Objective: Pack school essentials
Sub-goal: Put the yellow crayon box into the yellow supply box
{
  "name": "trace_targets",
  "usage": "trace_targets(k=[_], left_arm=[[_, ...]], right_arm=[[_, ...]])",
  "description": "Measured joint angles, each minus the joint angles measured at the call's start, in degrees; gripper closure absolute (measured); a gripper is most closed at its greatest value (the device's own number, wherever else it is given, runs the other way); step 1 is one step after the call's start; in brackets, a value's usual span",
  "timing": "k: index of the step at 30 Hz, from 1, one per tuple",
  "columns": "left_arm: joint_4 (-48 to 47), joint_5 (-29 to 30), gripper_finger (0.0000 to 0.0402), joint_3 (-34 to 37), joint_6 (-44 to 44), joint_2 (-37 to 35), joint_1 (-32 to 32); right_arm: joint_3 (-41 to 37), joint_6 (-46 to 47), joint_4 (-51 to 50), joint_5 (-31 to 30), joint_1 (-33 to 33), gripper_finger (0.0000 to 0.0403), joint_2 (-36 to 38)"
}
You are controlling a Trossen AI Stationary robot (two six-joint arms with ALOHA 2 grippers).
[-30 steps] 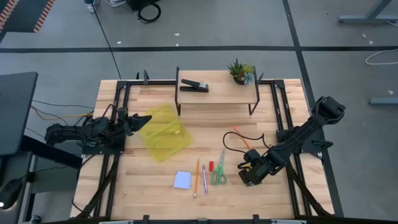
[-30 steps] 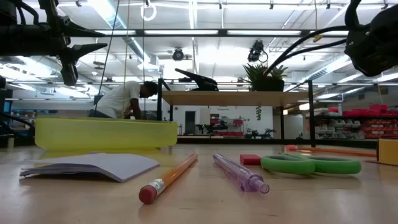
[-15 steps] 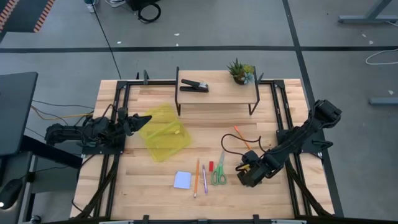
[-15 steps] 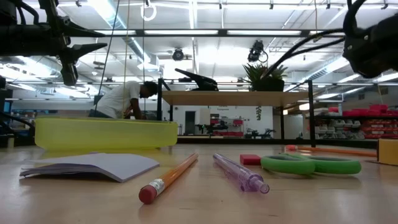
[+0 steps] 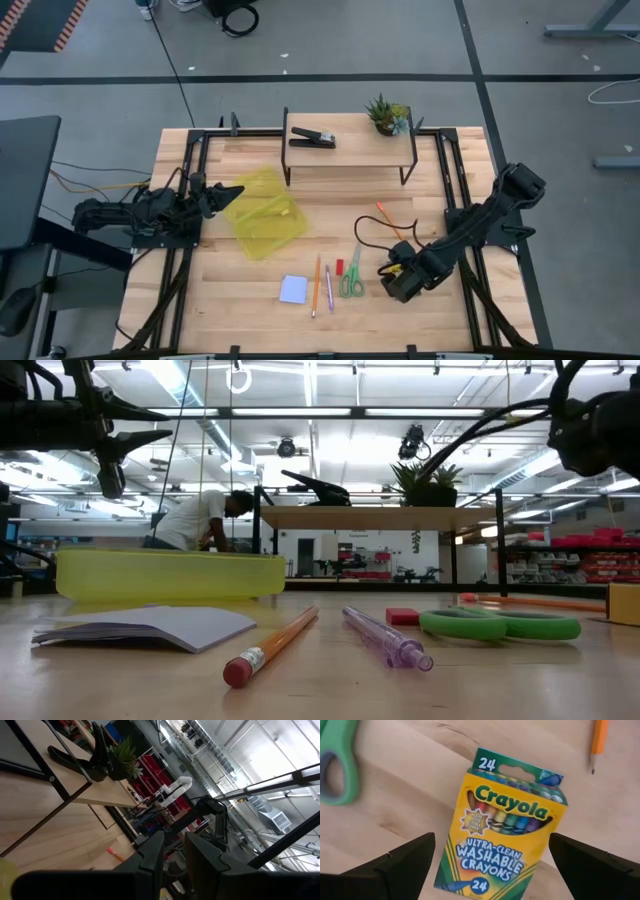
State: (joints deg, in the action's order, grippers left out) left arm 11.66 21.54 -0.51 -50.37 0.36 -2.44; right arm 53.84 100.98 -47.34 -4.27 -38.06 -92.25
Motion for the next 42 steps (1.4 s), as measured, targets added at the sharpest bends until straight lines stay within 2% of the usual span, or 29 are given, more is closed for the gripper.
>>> trace_targets(k=[20, 37, 42], left_arm=[[-0.5, -0.2, 0.0313, 0.0, -1.5, 0.0, 0.0], [-1.0, -0.2, 0.0313, 0.0, -1.5, 0.0, 0.0], [-1.0, -0.2, 0.0316, 0.0, -1.5, 0.0, 0.0]], right_arm=[[0.2, 5.8, -0.9, 2.6, -0.1, 0.0003, -0.4], [0.0, 10.5, -1.2, -2.5, -1.2, 0.0003, -0.4], [-0.1, 10.2, -1.2, -1.6, -1.2, 0.0003, -0.4]])
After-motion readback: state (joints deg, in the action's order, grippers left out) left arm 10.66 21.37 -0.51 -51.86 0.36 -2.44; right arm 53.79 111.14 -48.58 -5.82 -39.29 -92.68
